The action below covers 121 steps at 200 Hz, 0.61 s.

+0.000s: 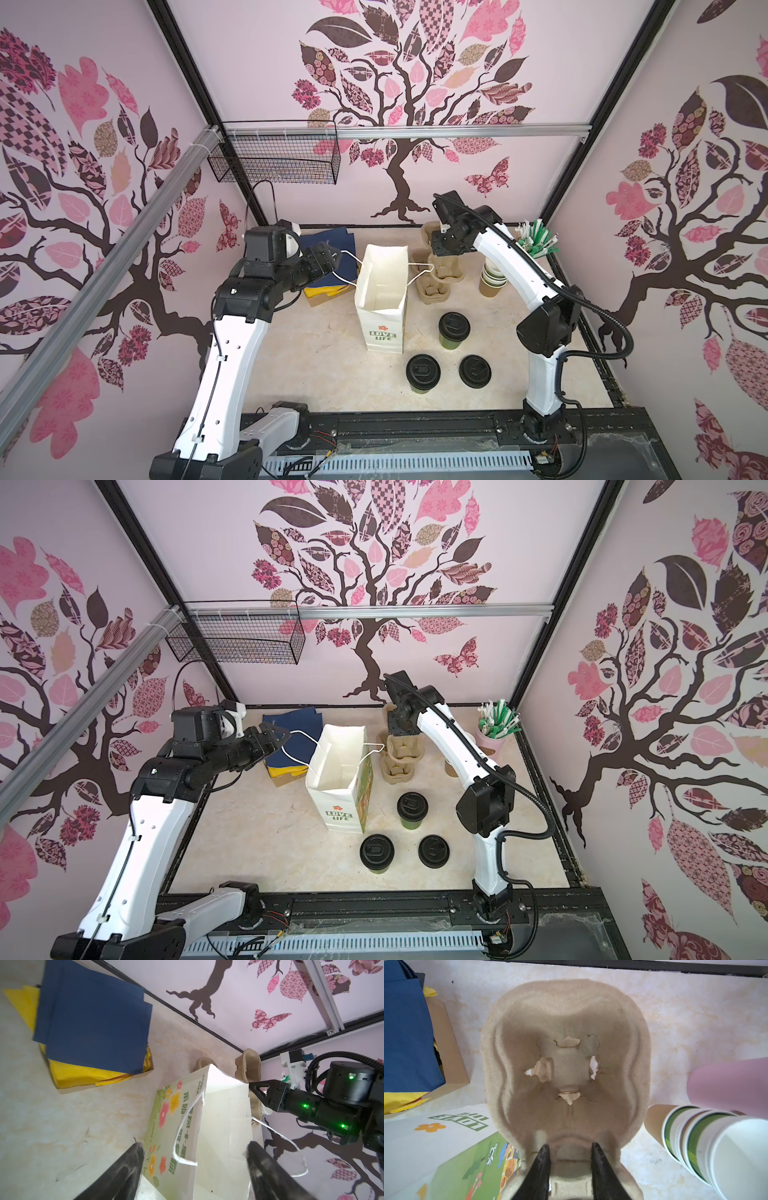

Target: Pack the takeout coffee

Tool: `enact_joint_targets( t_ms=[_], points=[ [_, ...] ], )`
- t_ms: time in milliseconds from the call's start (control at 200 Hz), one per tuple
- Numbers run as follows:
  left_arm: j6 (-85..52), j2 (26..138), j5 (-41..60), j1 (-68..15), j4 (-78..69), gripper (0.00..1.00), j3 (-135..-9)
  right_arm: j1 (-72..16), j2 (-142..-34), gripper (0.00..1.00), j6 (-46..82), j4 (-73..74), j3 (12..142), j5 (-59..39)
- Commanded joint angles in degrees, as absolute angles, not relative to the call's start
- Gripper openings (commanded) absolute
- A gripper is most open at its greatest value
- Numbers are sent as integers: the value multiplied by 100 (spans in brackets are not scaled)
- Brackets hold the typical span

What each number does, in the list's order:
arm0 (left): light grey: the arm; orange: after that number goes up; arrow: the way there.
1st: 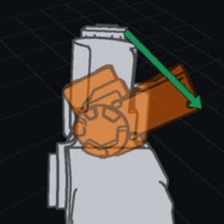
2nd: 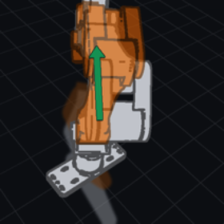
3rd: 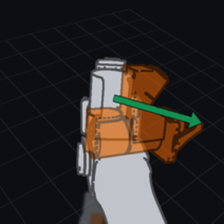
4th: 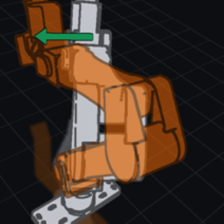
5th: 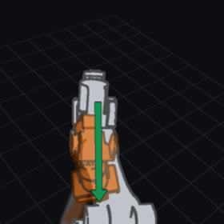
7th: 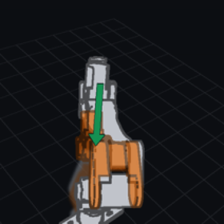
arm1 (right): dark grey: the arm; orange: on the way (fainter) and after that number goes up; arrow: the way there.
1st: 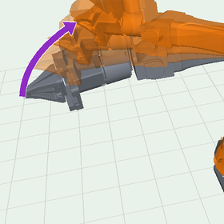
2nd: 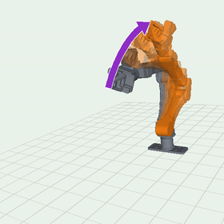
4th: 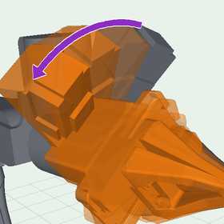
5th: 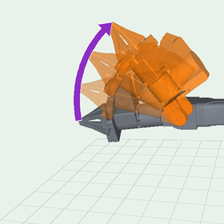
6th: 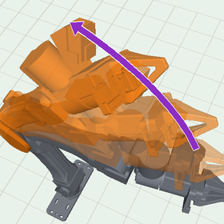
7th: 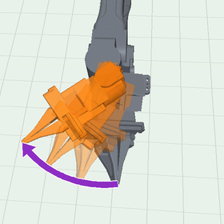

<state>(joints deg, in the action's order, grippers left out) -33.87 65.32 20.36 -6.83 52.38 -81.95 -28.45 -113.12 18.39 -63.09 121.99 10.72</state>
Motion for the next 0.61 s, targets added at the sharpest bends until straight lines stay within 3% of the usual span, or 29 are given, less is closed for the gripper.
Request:
enact_joint_targets(
  t_ms=[0,345,465,600],
  points=[
    [-3125,6611,2673,-659,4971,83,-7978,-2817,-10586,31,1956,-6713,11970,1281],
    [-2323,7295,2392,-1137,5799,83,-8099,-2806,-9382,31,2237,-7141,10788,1334],
    [-2231,7454,2407,-1231,5818,75,-8077,-2806,-9080,31,2335,-7348,10598,1306],
    [-2215,7626,2431,-1282,5780,58,-8096,-2804,-8857,31,2390,-7503,10502,1335]
  ],
)
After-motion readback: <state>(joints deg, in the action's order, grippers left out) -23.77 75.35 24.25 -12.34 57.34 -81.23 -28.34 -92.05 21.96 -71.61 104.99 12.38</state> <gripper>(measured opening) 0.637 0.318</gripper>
